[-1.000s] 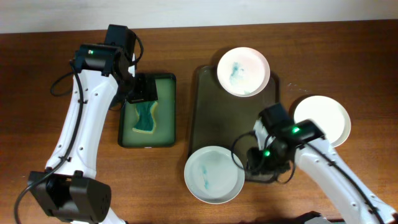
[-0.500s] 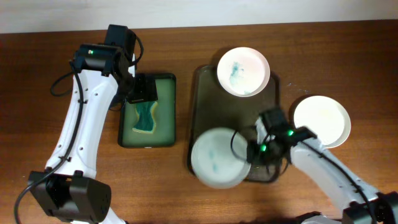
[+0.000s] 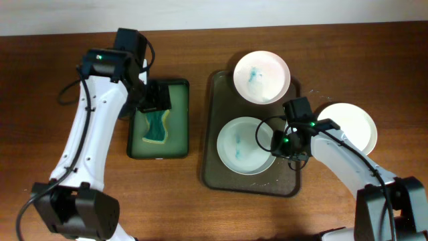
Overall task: Clean dirty plates on tray and stack at the side
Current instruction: 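Release the plate right of the tray, reach to the bottom plate, then grasp the sponge in the water tray with the left gripper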
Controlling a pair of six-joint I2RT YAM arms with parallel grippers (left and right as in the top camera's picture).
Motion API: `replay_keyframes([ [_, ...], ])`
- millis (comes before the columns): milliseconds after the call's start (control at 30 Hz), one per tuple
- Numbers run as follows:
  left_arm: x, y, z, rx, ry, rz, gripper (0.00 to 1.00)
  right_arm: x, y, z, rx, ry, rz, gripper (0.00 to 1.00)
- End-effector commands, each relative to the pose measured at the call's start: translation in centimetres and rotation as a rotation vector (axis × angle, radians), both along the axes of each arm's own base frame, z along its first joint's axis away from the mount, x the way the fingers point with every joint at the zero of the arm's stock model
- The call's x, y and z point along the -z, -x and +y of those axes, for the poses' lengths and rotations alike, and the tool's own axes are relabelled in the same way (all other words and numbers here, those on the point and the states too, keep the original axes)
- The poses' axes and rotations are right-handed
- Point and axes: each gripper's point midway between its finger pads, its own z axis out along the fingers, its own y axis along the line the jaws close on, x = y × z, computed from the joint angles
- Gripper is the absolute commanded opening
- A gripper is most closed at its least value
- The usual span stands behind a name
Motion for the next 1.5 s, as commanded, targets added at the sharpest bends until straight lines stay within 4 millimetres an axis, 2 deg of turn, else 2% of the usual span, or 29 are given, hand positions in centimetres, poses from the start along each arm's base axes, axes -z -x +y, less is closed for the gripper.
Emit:
replay_keyframes([
  [0,4.0,0.8,0.4,0.006,-0.035,0.061,0.89,-5.1,-2.5,0.2,-0.054,0.001,-0.134,0.38],
  [33,5.4,0.8,0.4,0.006,-0.035,0.062,0.84,-6.5,-2.9,0.3,-0.076,0.002,-0.165,0.39],
  [100,8.7,0.9,0.4,0.005,-0.033,0.060,0.66,-8.5,-3.3,0.4,-0.107,0.006,-0.203,0.41],
  [167,11.8,1.0,0.2,-0.003,-0.018,0.047,0.79,-9.3,-3.2,0.4,-0.110,0.006,-0.206,0.42],
  [200,12.8,1.1,0.2,-0.003,-0.019,0.040,0.80,-9.2,-3.0,0.3,-0.110,0.008,-0.195,0.42],
  [233,13.2,1.1,0.4,-0.005,-0.026,0.032,0.77,-9.1,-2.8,0.3,-0.110,0.009,-0.186,0.42],
  [300,14.3,0.5,0.9,-0.011,-0.051,-0.011,0.64,-8.9,-2.5,0.3,-0.111,0.011,-0.172,0.43],
  [367,15.1,-0.4,1.0,-0.016,-0.056,-0.066,0.34,-8.9,-2.3,0.3,-0.112,0.012,-0.166,0.43],
  [400,15.7,-1.0,0.9,-0.017,-0.051,-0.097,0.25,-8.8,-2.2,0.2,-0.112,0.012,-0.161,0.42],
  [500,17.1,-1.2,0.9,-0.017,-0.052,-0.103,0.25,-8.7,-1.8,0.2,-0.112,0.015,-0.145,0.43],
  [533,17.7,-1.0,0.9,-0.017,-0.054,-0.094,0.37,-8.7,-1.8,0.1,-0.113,0.015,-0.141,0.42],
  [567,18.3,-1.0,0.9,-0.016,-0.056,-0.087,0.60,-8.7,-1.7,0.1,-0.113,0.015,-0.141,0.42],
  [600,18.5,-1.0,0.9,-0.016,-0.056,-0.085,0.61,-8.7,-1.7,0.1,-0.113,0.015,-0.141,0.42],
  [633,18.7,-1.1,0.9,-0.016,-0.056,-0.084,0.57,-8.7,-1.7,0.1,-0.113,0.015,-0.141,0.42],
  [700,18.8,-1.5,0.8,-0.013,-0.055,-0.098,0.36,-8.6,-1.7,0.1,-0.113,0.016,-0.138,0.42],
  [767,18.8,-1.8,0.8,-0.014,-0.052,-0.112,0.22,-8.6,-1.6,0.1,-0.113,0.016,-0.135,0.42],
  [833,18.8,-1.9,0.8,-0.014,-0.052,-0.113,0.04,-8.6,-1.6,0.1,-0.113,0.016,-0.135,0.42],
  [867,18.8,-1.8,0.8,-0.014,-0.052,-0.111,0.00,-8.6,-1.6,0.1,-0.113,0.017,-0.134,0.42],
  [967,18.9,-1.5,0.7,-0.011,-0.046,-0.095,0.00,-8.5,-1.4,0.0,-0.125,0.022,-0.128,0.42],
  [1033,18.2,-1.0,0.6,-0.009,-0.040,-0.071,0.00,-8.5,-1.4,-0.4,-0.123,0.049,-0.126,0.42],
  [1233,12.3,-2.4,-0.5,0.008,0.009,-0.101,0.00,-8.2,-1.7,-2.7,-0.011,0.076,-0.112,0.43],
  [1367,13.0,-2.3,-0.2,0.013,-0.008,-0.081,0.00,-7.4,-1.3,-3.1,0.008,0.051,-0.063,0.43],
  [1467,12.5,-2.4,-0.3,0.013,-0.006,-0.084,0.00,-6.8,-1.0,-2.9,-0.033,0.050,-0.040,0.41],
])
